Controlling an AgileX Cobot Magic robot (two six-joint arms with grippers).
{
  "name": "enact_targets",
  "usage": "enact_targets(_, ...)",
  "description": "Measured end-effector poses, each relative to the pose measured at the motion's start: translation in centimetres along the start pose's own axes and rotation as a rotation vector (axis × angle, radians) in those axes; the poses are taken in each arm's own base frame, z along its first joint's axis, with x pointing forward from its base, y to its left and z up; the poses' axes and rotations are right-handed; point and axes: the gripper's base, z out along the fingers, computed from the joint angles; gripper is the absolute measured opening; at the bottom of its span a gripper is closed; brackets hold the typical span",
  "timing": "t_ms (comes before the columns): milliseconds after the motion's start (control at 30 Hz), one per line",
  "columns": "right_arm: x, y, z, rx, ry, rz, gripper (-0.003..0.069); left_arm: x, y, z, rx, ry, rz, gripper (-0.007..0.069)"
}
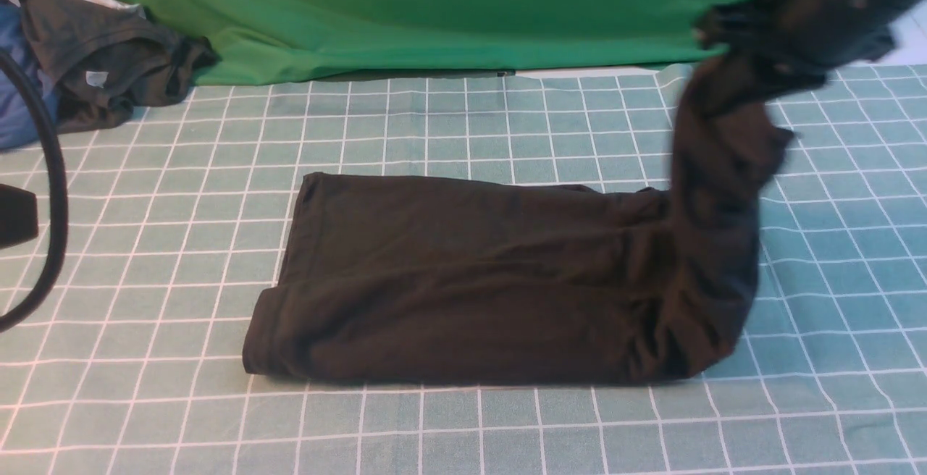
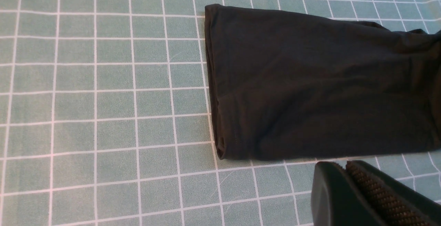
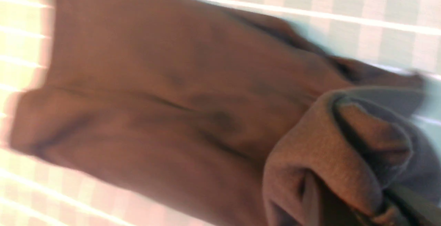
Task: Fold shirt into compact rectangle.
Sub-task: 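Fold the right end of the dark garment over onto its left end with the right gripper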
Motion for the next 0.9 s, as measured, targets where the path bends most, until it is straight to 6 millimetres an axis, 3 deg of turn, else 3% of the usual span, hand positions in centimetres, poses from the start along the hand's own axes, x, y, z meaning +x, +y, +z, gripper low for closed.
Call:
enact_targets(267, 0.3, 7.1, 6.4, -0.199, -0.007, -0.034, 0.0081, 0.0, -0.4, 0.0, 0.041, -0.003, -0.018, 0.0011)
enact_targets(433, 1.4, 10.1, 10.7, -0.257, 0.012, -0.033, 0.0081, 0.0, -0.4, 0.0, 0.048, -0.004, -0.021, 0.0011)
enact_targets(667, 2.9, 12.6, 15.4, -0.307, 0.038, 0.007, 0.0081, 0.0, -0.4, 0.0, 0.048, -0.004, -0.017, 0.0011)
enact_targets(767, 3.4, 13.2, 16.5, -0.314, 0.035, 0.015, 0.0083, 0.0, -0.4, 0.0, 0.048, -0.004, -0.017, 0.0011)
enact_targets(900, 4.1, 14.3, 18.3, -0.321, 0.021, 0.024, 0.0167, 0.0, -0.4, 0.0, 0.048, -0.004, -0.017, 0.0011)
